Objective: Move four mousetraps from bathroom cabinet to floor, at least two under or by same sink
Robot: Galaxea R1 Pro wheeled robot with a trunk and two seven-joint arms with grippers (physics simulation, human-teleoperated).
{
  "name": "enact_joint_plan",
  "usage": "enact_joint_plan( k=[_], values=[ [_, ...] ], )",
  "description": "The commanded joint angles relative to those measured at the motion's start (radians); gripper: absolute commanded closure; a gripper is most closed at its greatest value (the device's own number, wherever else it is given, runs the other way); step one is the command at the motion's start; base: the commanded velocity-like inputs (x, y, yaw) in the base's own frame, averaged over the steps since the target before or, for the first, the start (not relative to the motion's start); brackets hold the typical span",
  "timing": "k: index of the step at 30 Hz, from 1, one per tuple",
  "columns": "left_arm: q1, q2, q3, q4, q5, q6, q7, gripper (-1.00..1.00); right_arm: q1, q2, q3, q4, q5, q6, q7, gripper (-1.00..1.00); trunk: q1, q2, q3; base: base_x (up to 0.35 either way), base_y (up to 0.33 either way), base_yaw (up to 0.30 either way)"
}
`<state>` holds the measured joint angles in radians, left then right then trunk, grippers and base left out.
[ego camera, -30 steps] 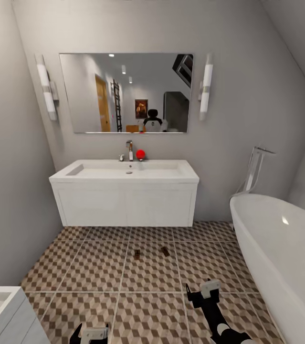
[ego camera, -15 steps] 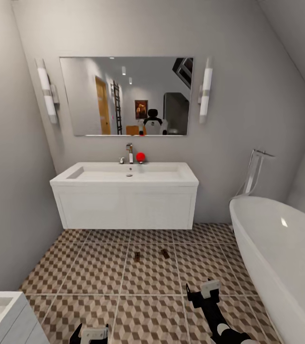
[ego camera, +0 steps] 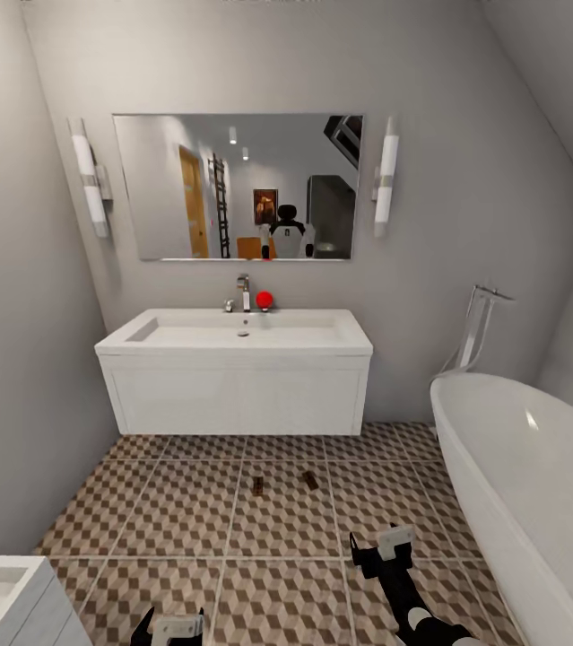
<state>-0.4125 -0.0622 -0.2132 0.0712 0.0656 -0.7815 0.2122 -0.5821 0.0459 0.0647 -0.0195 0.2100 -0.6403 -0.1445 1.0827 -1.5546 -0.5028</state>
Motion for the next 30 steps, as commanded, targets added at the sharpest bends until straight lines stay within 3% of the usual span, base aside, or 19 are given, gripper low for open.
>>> enact_joint_plan(
  k=[1,30],
  values=[
    [-0.002,-0.001,-0.009,0.004,0.007,-0.005,0.003,-1.0,-0.001,0.0,0.006,0.001,0.006,-0.001,-0.01,-1.0,-0.004,0.007,0.002,0.0,0.0,0.0],
    [-0.002,-0.001,-0.009,0.004,0.007,-0.005,0.003,-1.0,-0.001,0.0,0.007,0.001,0.006,-0.001,-0.01,-1.0,-0.115,0.21,0.093,0.0,0.0,0.0]
  ],
)
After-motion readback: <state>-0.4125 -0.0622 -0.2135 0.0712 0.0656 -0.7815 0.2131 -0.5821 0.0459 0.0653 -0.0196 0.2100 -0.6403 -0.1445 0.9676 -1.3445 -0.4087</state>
